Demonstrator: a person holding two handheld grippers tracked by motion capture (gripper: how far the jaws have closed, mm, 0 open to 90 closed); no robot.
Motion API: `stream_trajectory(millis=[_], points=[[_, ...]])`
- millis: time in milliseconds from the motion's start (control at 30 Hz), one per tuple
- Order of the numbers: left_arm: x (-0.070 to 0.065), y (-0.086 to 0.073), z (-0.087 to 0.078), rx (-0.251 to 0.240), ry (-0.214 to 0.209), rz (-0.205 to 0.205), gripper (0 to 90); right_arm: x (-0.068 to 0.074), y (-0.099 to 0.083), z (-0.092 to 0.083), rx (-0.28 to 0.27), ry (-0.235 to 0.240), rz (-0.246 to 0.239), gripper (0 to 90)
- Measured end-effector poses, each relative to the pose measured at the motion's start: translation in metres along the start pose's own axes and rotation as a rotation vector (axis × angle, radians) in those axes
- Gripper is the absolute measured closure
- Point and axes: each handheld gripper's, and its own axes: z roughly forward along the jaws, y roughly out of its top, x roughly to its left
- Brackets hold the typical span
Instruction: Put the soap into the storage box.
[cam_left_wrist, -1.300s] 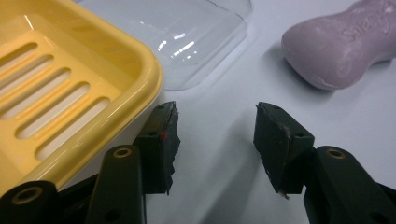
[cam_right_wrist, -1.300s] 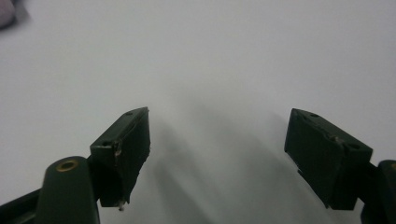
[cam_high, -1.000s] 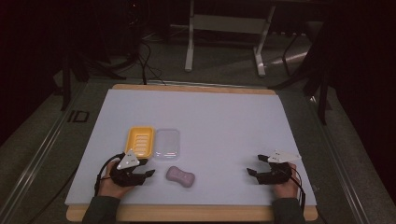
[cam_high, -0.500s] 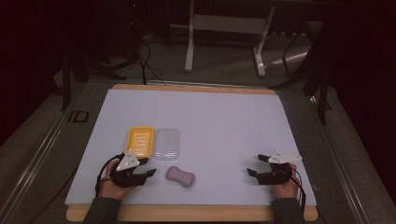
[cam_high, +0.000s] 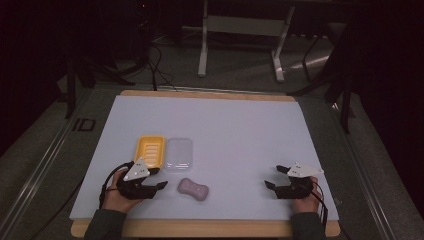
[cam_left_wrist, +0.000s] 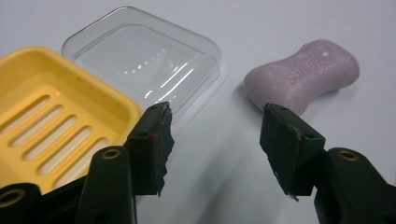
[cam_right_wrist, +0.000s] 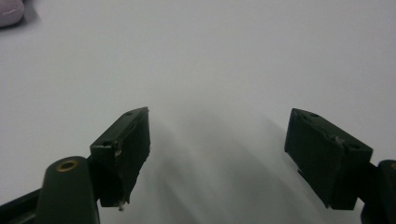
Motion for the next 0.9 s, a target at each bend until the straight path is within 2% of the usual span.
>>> stream_trajectory(millis=[67,333,567,667,900], points=[[0.002,0.002,-0.002,-0.004,-0.004,-0.001,43.5,0.0,0.0,0.0,0.0,0.0,-0.002,22.0],[0.002,0.012,-0.006,0.005,-0.018,0.045,43.5,0.001,0.0,-0.001,-0.008,-0.006,-0.005,21.9],[0.001,0.019,-0.004,0.022,-0.048,0.076,43.8,0.001,0.0,-0.001,-0.009,-0.004,-0.004,22.9],[-0.001,0.023,-0.003,0.038,-0.054,0.1,44.1,0.001,0.0,-0.001,-0.01,-0.004,-0.005,23.2],[-0.003,0.028,-0.002,0.059,-0.065,0.126,44.1,0.001,0.0,-0.001,-0.01,-0.006,-0.006,23.2]])
